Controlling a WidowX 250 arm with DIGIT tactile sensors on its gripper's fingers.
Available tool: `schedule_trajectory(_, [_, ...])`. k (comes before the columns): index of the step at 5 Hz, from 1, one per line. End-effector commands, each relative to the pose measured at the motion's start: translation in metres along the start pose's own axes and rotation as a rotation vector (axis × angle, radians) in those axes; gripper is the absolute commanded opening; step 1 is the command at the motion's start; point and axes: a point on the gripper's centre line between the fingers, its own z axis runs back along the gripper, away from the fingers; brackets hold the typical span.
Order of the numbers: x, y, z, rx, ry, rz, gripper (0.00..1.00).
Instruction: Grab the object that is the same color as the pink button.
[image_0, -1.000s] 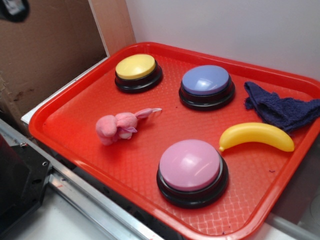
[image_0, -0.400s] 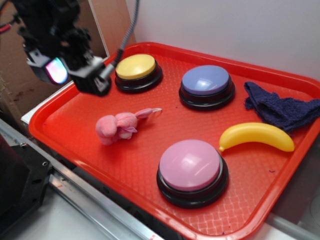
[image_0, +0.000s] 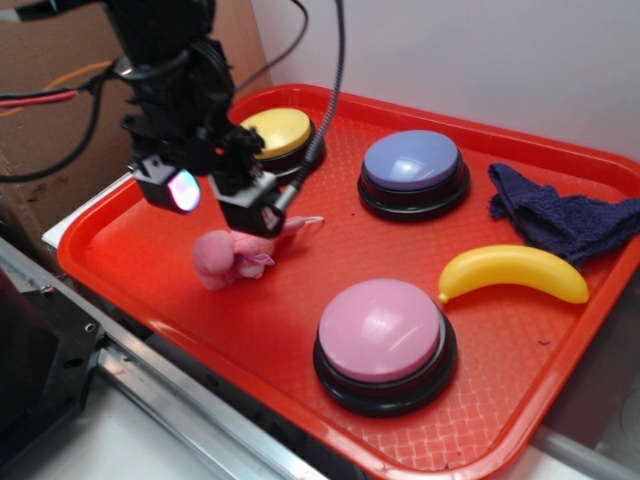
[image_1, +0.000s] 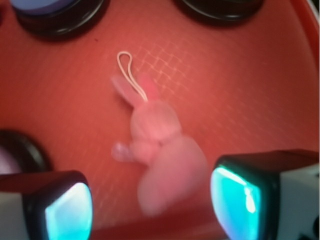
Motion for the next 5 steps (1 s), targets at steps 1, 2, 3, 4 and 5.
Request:
schedule_trajectory(1, [0.018, -0.004, -0.039, 0.018, 0.028, -0.023, 1.00])
schedule_trajectory(2, [0.025, -0.001, -0.049, 0.023, 0.051, -0.007, 0.65])
schedule_trajectory(3, [0.028, 0.000, -0.037, 0.007, 0.029, 0.017, 0.00])
schedule_trajectory(4, [0.029, -0.001, -0.010, -0.015, 0.037, 0.029, 0.00])
schedule_trajectory(5, [0.035, -0.005, 0.026, -0.001, 0.076, 0.104, 0.00])
